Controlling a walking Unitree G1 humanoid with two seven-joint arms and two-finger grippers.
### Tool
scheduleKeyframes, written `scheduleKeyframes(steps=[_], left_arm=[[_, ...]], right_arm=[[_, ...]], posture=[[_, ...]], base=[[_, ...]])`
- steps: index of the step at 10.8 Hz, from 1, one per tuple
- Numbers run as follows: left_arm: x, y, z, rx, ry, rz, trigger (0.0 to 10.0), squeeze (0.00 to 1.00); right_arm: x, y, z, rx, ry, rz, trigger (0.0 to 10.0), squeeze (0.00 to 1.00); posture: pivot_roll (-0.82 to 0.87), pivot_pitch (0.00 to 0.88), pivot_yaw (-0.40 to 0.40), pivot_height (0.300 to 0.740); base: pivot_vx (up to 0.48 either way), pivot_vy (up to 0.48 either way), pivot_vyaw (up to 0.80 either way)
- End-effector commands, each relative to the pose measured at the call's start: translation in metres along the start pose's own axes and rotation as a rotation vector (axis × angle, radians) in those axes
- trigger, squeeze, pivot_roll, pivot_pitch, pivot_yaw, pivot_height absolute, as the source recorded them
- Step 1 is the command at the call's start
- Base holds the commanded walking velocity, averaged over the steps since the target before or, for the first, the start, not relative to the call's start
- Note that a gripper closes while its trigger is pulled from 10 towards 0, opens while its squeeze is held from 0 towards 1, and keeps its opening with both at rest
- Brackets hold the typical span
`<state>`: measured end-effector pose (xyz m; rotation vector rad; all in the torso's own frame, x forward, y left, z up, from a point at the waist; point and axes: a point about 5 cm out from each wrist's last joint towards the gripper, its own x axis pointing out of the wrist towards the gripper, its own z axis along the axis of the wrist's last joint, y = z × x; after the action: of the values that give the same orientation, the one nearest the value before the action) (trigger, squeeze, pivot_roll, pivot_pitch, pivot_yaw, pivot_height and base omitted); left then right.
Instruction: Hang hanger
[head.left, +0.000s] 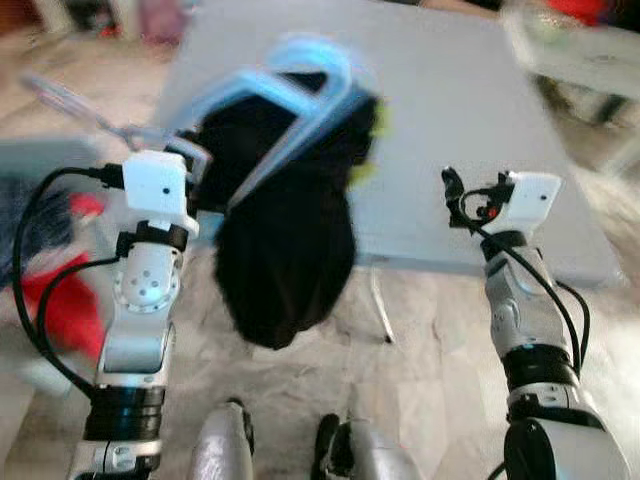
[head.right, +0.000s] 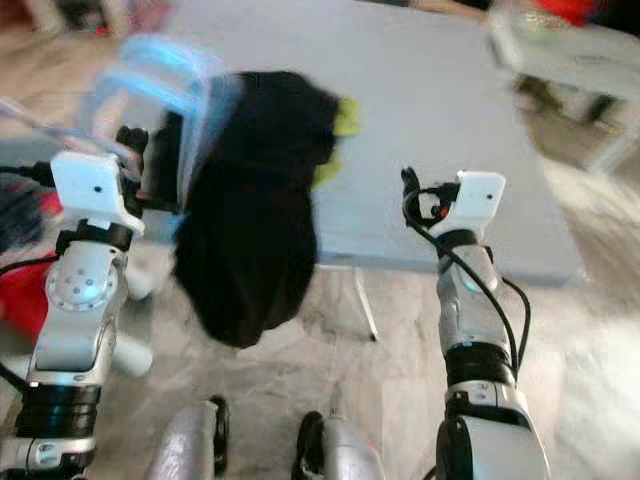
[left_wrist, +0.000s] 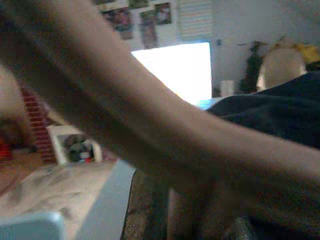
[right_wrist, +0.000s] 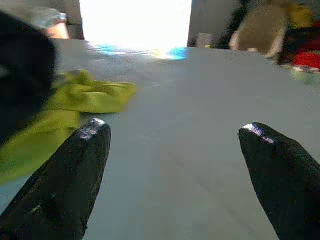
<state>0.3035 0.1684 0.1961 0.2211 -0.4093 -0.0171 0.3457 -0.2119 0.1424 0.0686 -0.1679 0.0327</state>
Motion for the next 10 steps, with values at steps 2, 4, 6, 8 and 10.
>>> scheduleKeyframes(steps=[2, 4, 6, 8, 10], left_arm=[[0.004, -0.001, 0.006, 0.001, -0.018, -0.005, 10.0, 0.0], [0.007, -0.001, 0.01, 0.014, -0.04, -0.007, 10.0, 0.0], [0.008, -0.001, 0.015, 0.029, -0.062, -0.004, 10.0, 0.0], [0.001, -0.004, 0.017, 0.064, -0.071, -0.026, 10.0, 0.0], [-0.019, -0.019, 0.004, -0.004, -0.005, -0.198, 10.0, 0.0]], right_arm=[[0.001, 0.002, 0.004, -0.004, -0.015, 0.003, 10.0, 0.0], [0.001, 0.001, 0.005, -0.011, -0.021, -0.011, 10.0, 0.0], [0.002, -0.003, 0.007, -0.001, -0.031, -0.043, 10.0, 0.0], [0.009, -0.012, 0.018, -0.048, -0.042, -0.028, 10.0, 0.0], [0.024, -0.015, 0.037, -0.124, 0.004, 0.188, 10.0, 0.0]], posture=[[0.08, 0.138, -0.084, 0.74], [0.07, 0.138, -0.081, 0.74], [0.07, 0.138, -0.081, 0.74], [0.09, 0.144, -0.088, 0.74], [0.1, 0.144, -0.089, 0.74]], base=[[0.0, 0.0, 0.8], [0.0, 0.0, 0.8], [0.0, 0.0, 0.0], [0.0, 0.0, 0.0], [0.0, 0.0, 0.0]])
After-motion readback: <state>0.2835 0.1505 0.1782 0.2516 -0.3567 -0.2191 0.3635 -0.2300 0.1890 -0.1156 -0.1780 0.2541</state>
